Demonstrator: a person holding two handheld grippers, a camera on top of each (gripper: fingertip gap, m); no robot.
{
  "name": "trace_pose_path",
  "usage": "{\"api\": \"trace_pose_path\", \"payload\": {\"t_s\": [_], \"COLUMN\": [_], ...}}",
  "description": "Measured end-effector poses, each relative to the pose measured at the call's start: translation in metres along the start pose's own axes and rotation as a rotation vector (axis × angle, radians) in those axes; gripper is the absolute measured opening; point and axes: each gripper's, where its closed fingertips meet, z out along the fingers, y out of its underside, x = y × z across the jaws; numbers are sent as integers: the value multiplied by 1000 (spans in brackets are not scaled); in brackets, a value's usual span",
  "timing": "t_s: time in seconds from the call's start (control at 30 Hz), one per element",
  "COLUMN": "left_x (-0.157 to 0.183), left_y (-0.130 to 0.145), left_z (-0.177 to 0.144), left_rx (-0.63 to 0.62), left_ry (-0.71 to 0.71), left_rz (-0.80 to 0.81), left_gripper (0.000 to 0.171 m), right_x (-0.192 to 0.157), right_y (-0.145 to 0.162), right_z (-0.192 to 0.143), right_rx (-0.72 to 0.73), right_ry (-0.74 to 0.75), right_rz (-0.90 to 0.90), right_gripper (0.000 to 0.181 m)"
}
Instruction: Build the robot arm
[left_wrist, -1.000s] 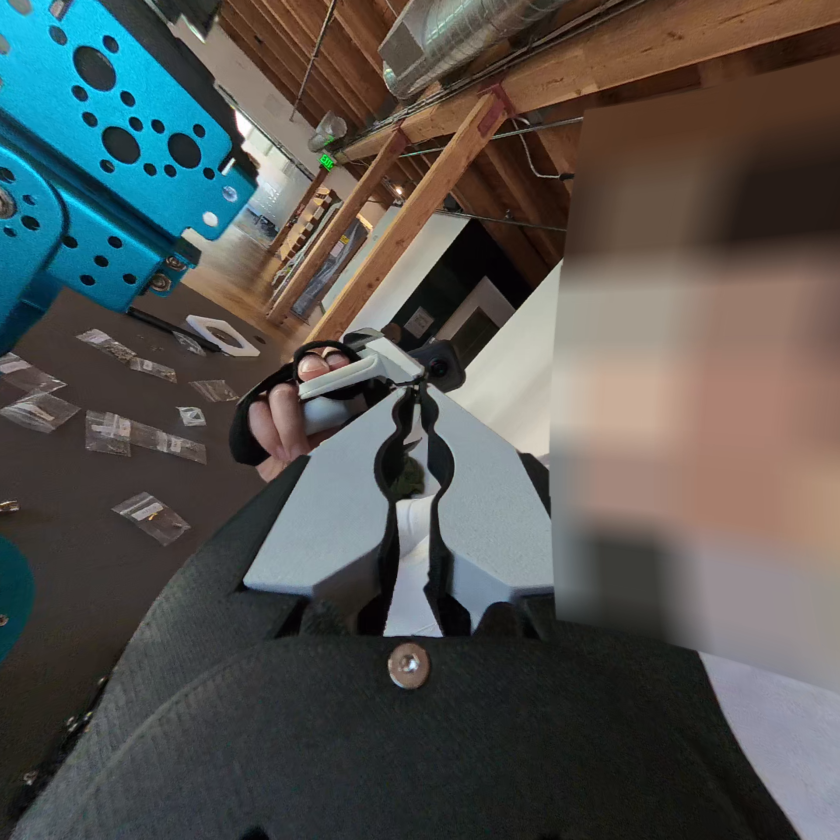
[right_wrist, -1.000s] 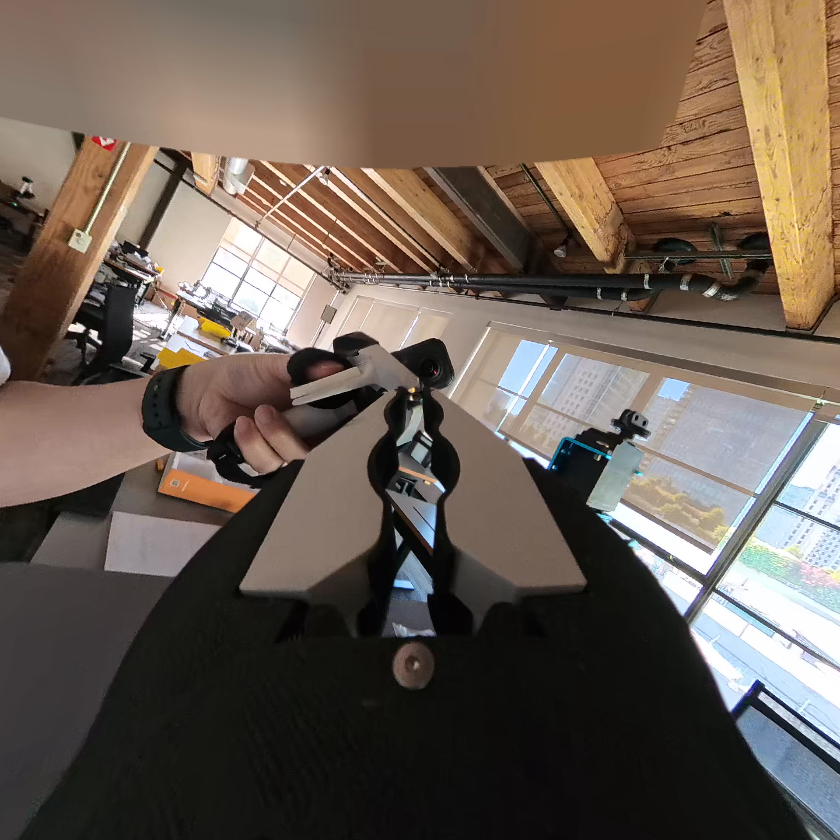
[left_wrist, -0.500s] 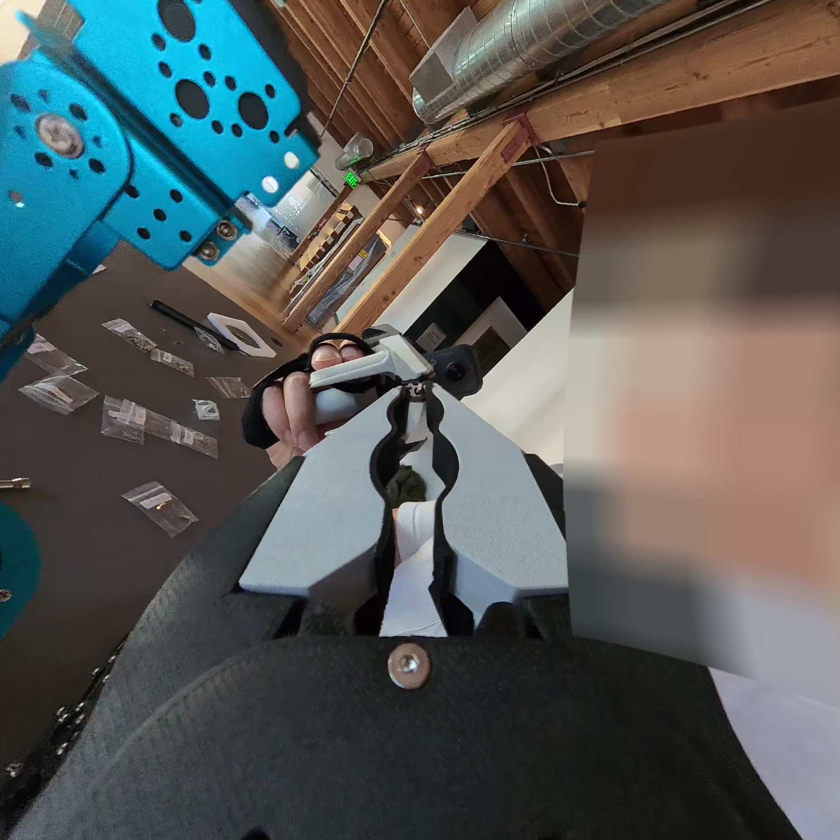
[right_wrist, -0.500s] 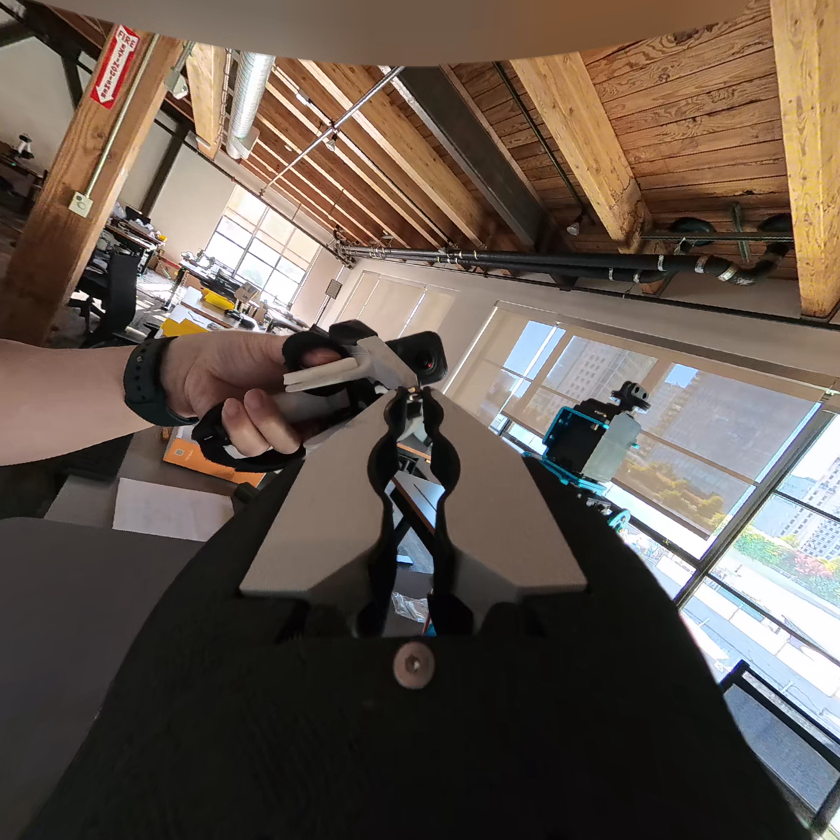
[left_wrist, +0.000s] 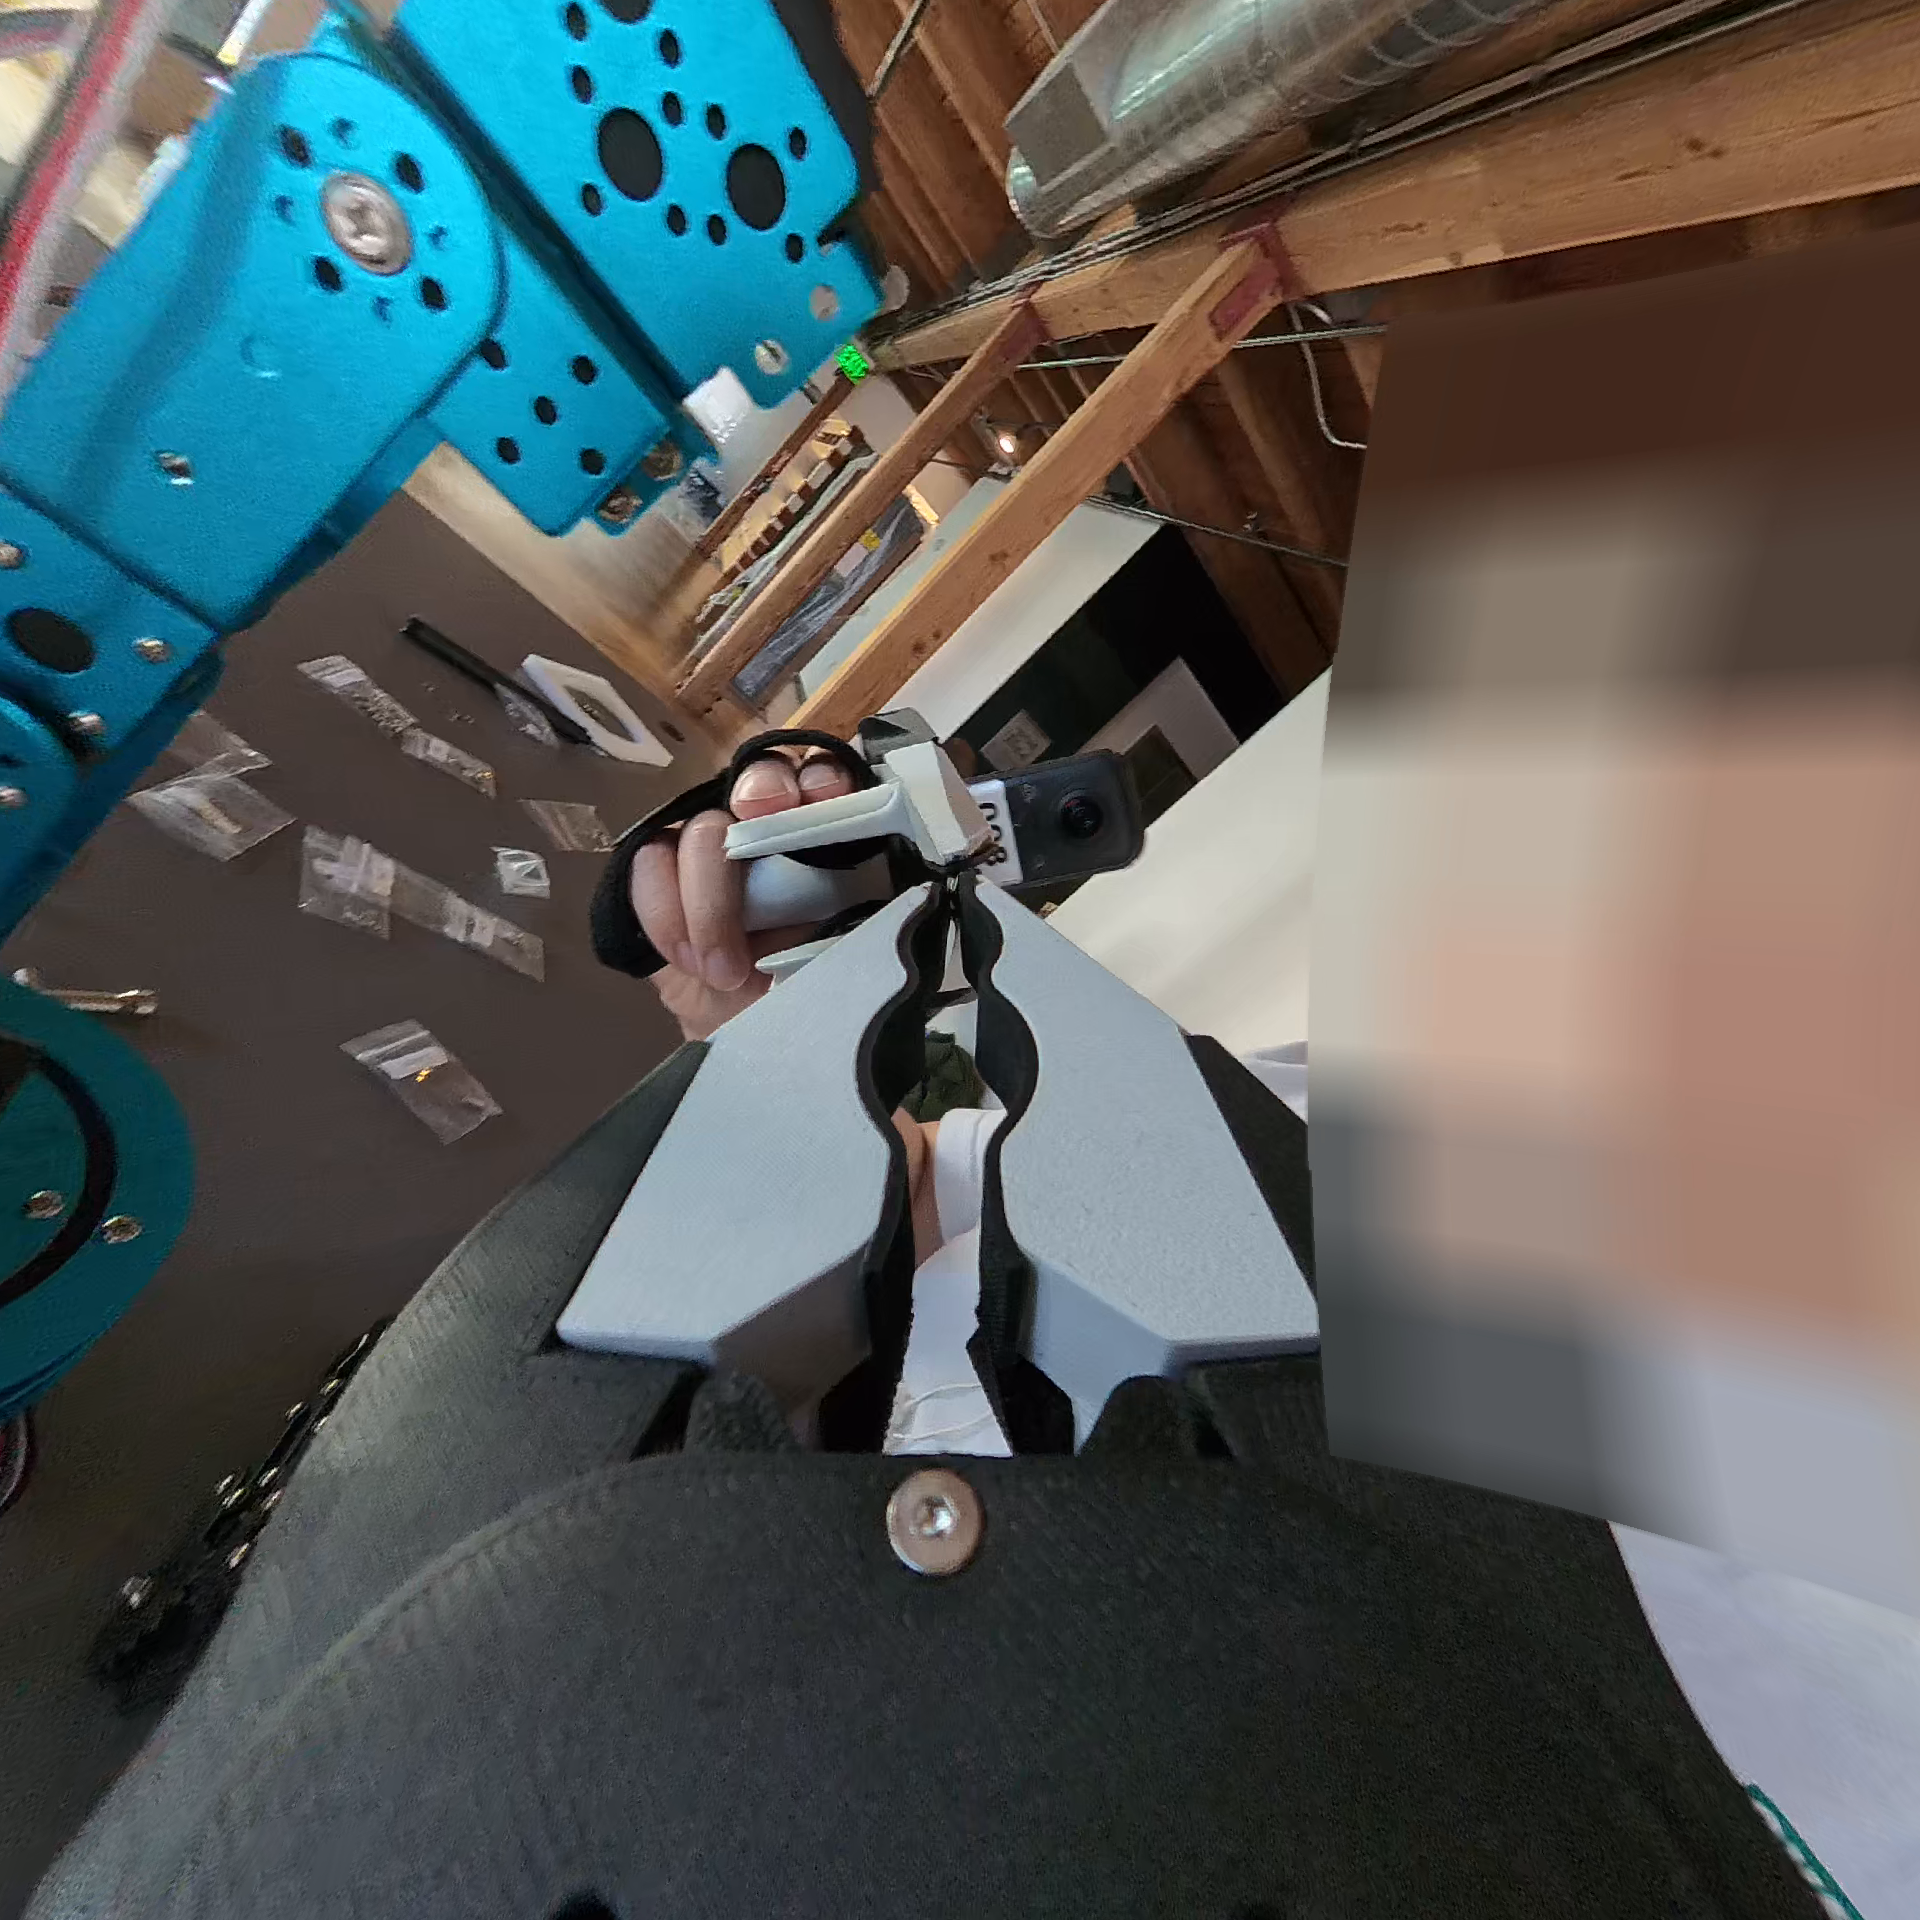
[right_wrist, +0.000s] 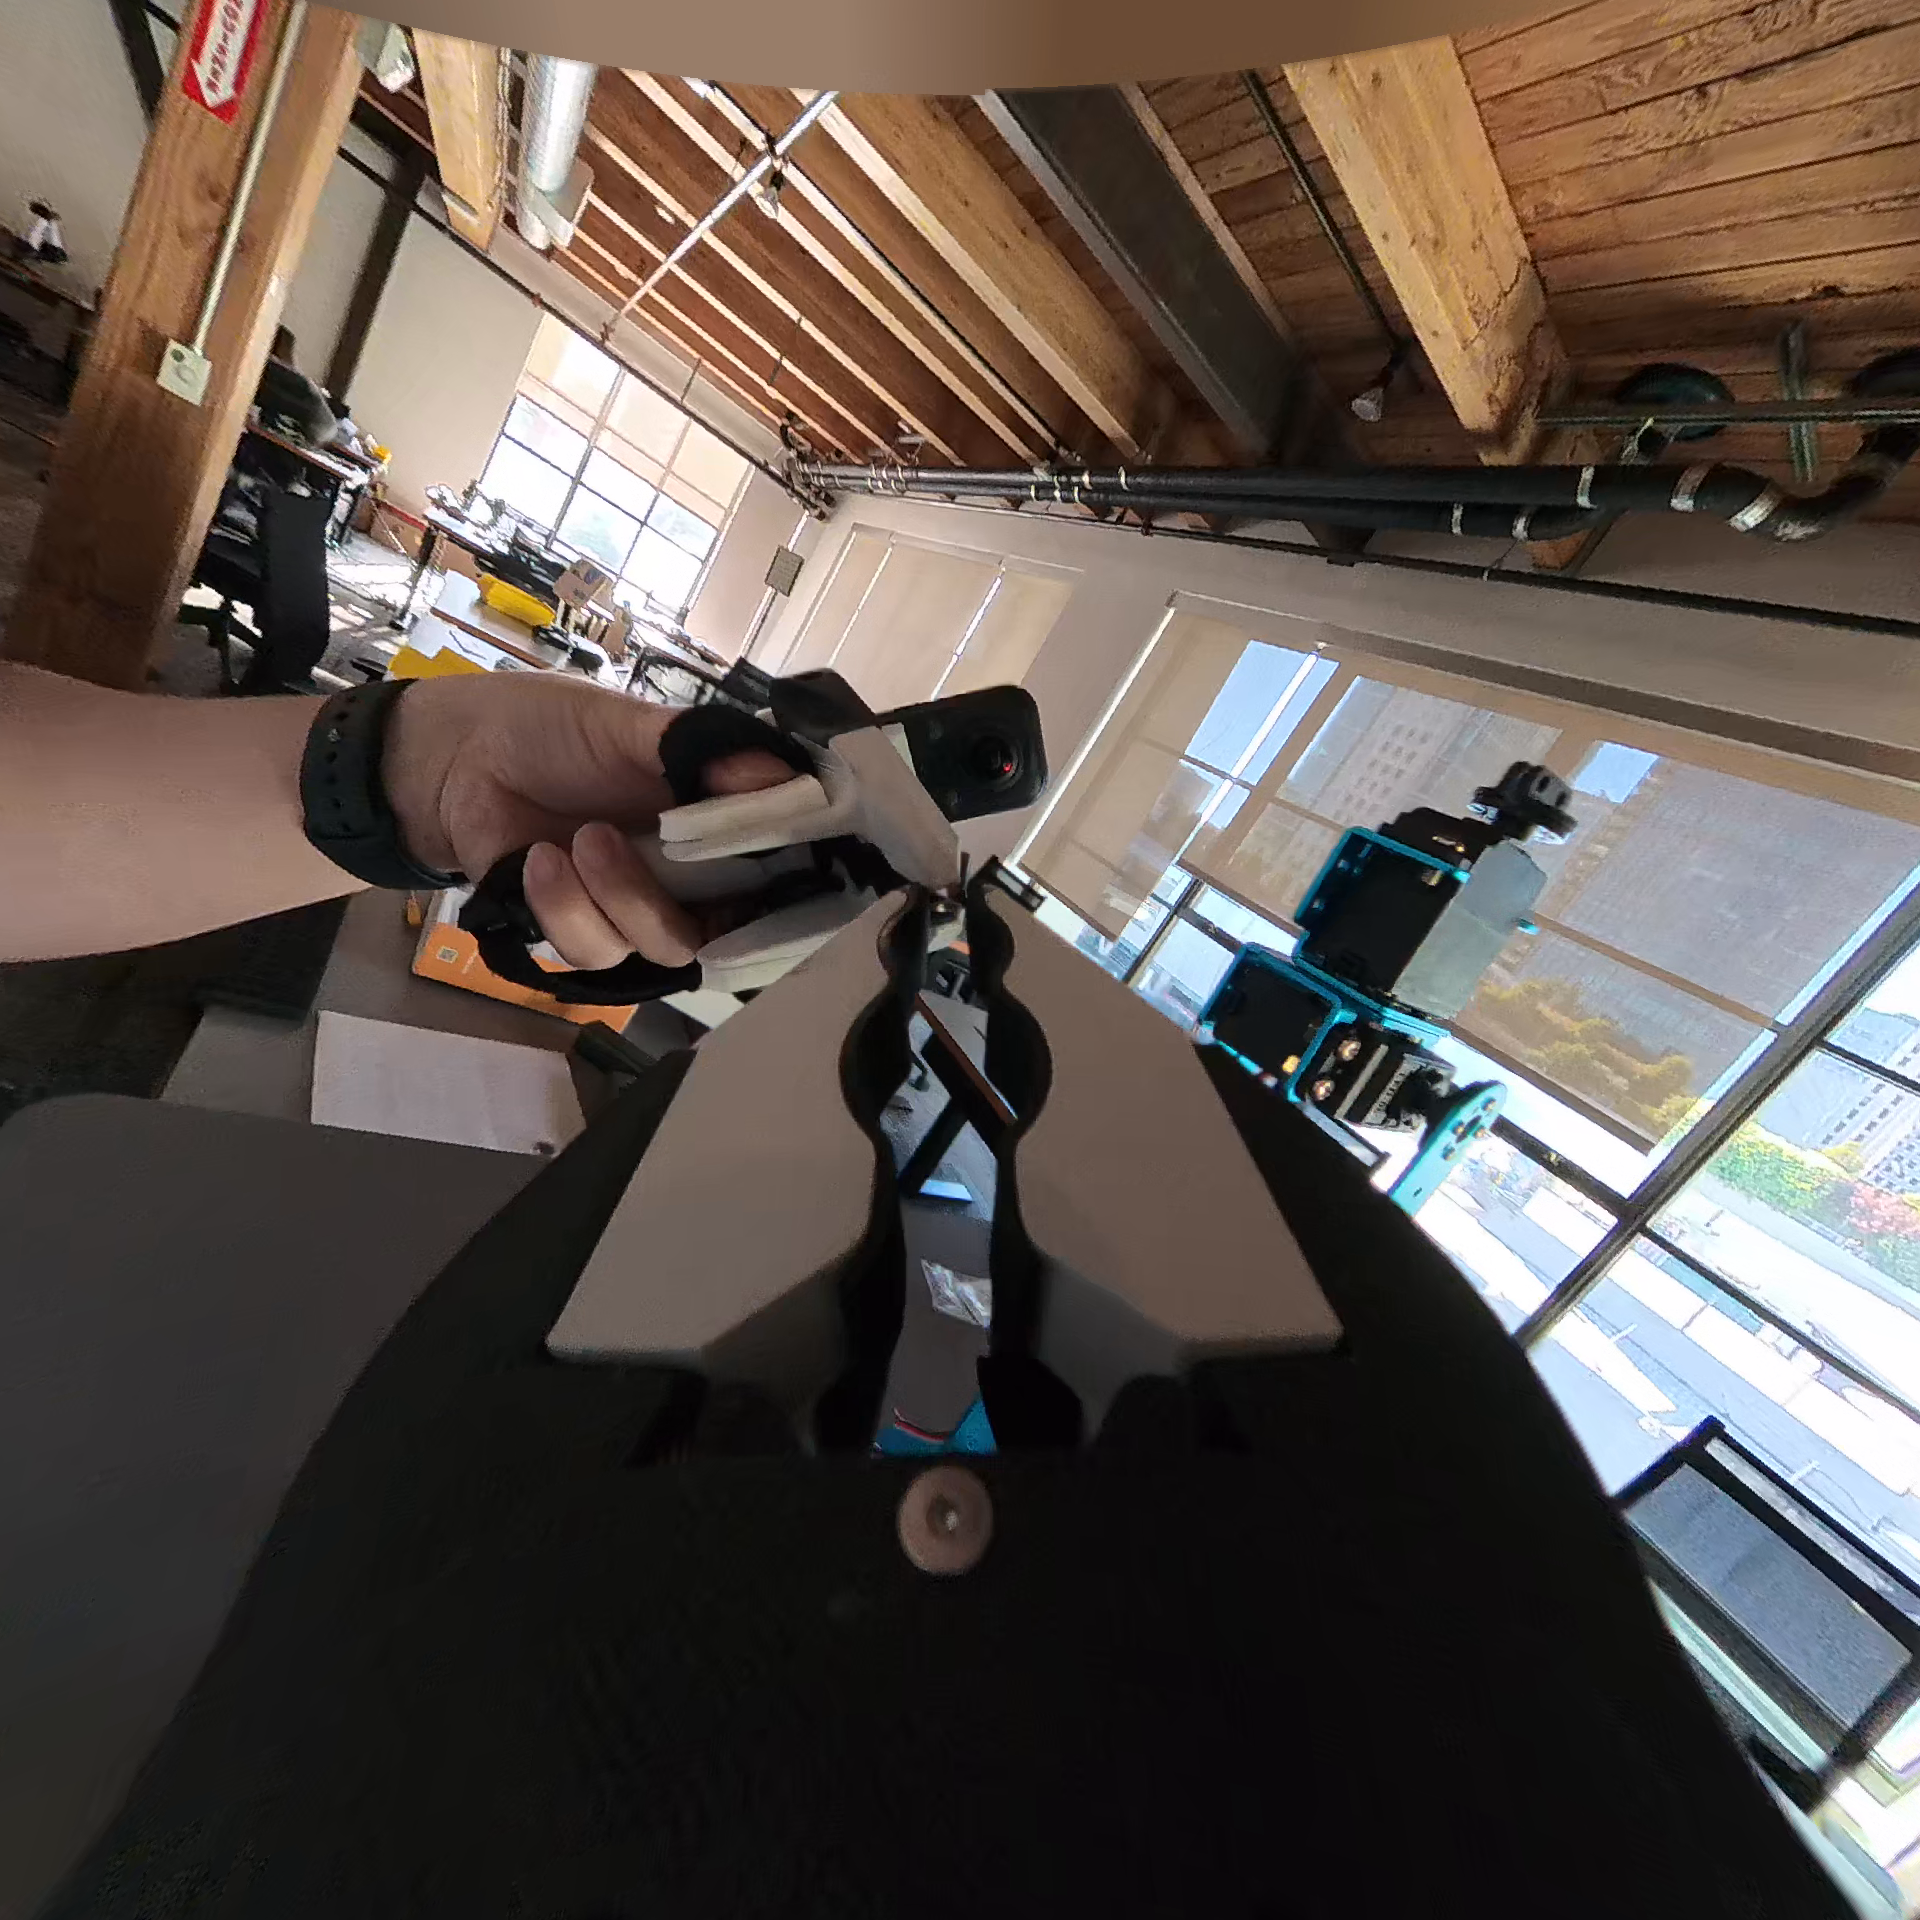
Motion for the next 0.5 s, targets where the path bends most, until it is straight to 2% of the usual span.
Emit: {"api": "trace_pose_path", "payload": {"t_s": [0.03,0.5], "left_x": [-2,-20], "left_y": [0,7], "left_z": [-1,-4], "left_rx": [2,-46], "left_ry": [-10,-97], "left_rz": [-4,11], "left_gripper": [0,0], "right_x": [0,-5], "right_y": [2,22], "right_z": [0,-4], "right_rx": [-14,-230], "right_ry": [6,-33], "right_rz": [-10,36], "right_gripper": [6,9]}}
